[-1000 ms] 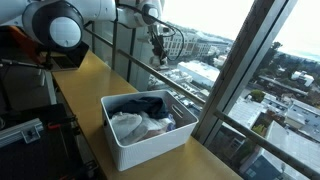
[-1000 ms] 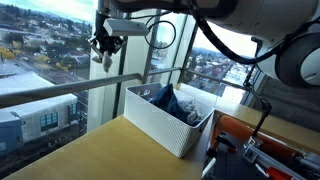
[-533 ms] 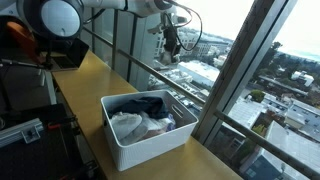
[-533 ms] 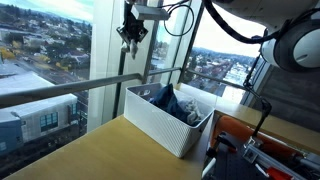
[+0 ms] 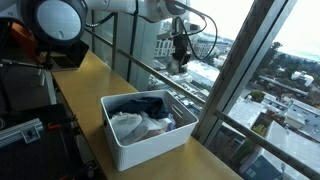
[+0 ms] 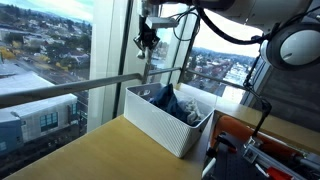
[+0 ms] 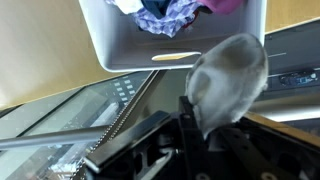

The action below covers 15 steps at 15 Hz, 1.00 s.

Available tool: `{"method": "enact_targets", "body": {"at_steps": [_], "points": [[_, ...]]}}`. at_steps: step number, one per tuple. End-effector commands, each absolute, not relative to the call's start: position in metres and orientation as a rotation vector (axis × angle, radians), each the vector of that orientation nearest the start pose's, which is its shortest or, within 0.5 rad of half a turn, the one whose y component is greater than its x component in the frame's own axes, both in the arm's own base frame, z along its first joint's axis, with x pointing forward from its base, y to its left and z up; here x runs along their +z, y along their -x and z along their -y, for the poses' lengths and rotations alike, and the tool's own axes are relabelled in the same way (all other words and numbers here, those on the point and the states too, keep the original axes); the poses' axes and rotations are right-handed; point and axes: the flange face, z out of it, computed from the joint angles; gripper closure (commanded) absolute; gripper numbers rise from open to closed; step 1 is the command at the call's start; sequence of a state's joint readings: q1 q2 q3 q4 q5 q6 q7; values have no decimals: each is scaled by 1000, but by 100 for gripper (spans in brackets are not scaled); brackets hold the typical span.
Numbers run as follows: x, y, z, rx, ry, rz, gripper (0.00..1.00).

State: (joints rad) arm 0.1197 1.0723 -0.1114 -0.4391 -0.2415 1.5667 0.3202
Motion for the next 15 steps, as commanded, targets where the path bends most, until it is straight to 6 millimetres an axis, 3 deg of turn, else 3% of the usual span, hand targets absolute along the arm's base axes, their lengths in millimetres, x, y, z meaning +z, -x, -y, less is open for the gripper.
{"method": "enact_targets", "body": {"at_steps": [1,10,11,12,15], "points": [[416,-788,-8,-132,3409,-363,98],[388,-789,44,-7,3426,-99,98],[385,-789,49,9,3429,-82,68],[381,-789,54,20,3426,-64,66],[372,-789,69,47,3426,-23,45]]}}
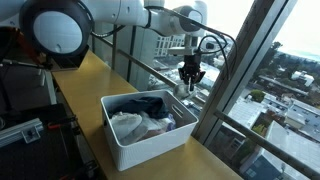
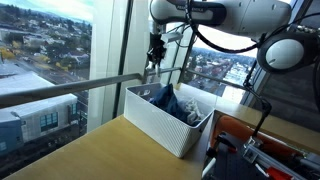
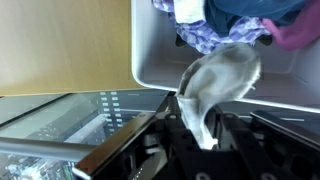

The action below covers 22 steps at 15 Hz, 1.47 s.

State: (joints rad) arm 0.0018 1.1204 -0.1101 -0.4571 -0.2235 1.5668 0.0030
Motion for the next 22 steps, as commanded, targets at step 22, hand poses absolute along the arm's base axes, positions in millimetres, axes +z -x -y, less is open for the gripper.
{"method": "enact_targets", "body": {"at_steps": [22], "points": [[345,-787,101,124,3424,-15,0]]}}
